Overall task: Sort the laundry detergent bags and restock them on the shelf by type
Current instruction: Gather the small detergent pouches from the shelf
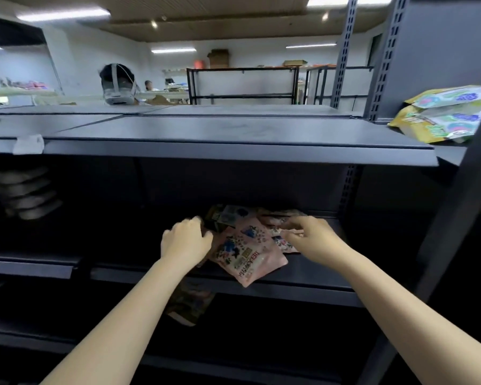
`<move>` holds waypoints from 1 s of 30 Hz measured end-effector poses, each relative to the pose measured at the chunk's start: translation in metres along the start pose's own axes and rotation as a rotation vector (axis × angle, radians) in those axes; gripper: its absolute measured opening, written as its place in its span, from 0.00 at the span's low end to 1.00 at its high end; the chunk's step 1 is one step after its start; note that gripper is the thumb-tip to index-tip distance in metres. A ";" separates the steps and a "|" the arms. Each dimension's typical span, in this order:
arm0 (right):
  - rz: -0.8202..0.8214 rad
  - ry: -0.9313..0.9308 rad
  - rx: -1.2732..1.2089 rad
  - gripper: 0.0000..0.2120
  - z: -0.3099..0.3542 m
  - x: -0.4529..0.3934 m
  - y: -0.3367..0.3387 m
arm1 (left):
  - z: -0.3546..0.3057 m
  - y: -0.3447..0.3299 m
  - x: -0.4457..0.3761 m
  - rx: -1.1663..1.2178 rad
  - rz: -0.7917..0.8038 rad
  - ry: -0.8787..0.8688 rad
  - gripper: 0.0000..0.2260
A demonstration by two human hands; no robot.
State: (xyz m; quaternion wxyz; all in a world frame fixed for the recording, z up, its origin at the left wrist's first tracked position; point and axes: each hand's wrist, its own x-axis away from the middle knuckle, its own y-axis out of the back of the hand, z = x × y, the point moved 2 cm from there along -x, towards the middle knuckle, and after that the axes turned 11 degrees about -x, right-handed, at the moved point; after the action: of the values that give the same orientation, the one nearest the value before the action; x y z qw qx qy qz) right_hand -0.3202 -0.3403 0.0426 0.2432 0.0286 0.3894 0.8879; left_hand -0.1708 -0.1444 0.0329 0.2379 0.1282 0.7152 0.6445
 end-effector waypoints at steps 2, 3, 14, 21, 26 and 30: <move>0.018 -0.035 0.001 0.14 -0.008 -0.013 -0.007 | 0.005 -0.013 -0.014 0.010 0.039 0.017 0.12; 0.027 -0.044 0.017 0.14 -0.014 -0.019 -0.010 | 0.006 -0.020 -0.021 0.022 0.049 0.029 0.11; 0.035 -0.201 -0.004 0.13 -0.057 -0.069 -0.046 | -0.013 -0.093 -0.100 0.313 0.105 -0.147 0.25; -0.010 -0.238 -0.039 0.14 -0.061 -0.081 -0.065 | -0.036 -0.131 -0.161 0.243 0.184 -0.201 0.32; -0.072 -0.162 0.013 0.15 -0.056 -0.088 -0.079 | -0.048 -0.139 -0.178 0.218 0.223 -0.304 0.27; 0.000 -0.048 0.053 0.15 -0.040 -0.091 -0.097 | -0.039 -0.126 -0.183 0.105 0.044 -0.306 0.29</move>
State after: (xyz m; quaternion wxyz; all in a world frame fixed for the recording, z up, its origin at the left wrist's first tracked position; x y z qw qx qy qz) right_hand -0.2103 -0.3523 -0.0409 0.2515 0.0561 0.4067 0.8765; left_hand -0.0190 -0.2851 -0.0566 0.3230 0.2529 0.7001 0.5844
